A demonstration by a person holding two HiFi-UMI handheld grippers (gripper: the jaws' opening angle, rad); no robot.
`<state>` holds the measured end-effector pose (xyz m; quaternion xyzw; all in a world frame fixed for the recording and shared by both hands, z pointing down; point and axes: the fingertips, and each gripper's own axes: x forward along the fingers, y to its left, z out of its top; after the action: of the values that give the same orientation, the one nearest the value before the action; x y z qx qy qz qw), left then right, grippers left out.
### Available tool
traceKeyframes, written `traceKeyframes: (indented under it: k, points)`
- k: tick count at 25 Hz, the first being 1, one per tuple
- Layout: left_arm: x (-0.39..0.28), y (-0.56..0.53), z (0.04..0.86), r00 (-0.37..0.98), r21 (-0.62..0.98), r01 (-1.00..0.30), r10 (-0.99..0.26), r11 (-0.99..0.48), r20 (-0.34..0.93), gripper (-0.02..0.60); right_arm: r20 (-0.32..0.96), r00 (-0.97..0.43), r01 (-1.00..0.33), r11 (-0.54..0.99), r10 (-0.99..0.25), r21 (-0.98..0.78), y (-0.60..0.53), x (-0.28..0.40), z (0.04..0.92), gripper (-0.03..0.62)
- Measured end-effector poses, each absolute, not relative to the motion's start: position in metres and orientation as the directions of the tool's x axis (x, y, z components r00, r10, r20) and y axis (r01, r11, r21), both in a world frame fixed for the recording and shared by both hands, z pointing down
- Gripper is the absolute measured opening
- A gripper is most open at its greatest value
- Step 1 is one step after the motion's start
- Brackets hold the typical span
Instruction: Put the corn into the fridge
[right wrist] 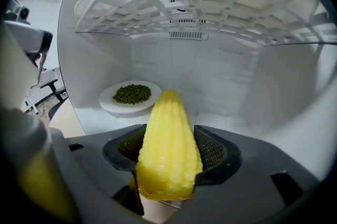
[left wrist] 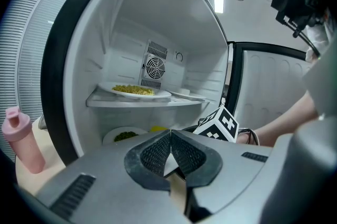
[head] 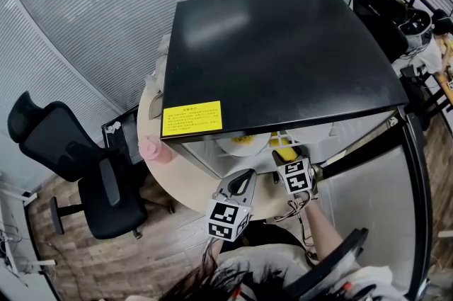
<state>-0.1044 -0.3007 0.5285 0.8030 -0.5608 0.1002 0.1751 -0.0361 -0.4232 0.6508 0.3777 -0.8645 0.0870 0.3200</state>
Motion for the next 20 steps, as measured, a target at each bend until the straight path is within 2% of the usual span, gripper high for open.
traceKeyframes:
  k: [7,20]
  points:
    - [-0.102,-0.299,0.527,0.353,0.164,-0.935,-0.865,-0.314,0.357,0.011,0.597,-0.529,-0.744,0.668,-0.603,0.014,-0.426,-0.035,0.639,0.278]
    - [-0.103,-0.283,0.521,0.359,0.163,-0.933,-0.868,-0.321,0.344,0.011,0.527,-0.515,-0.792,0.610,-0.676,0.008,-0.404,-0.023,0.598,0.288]
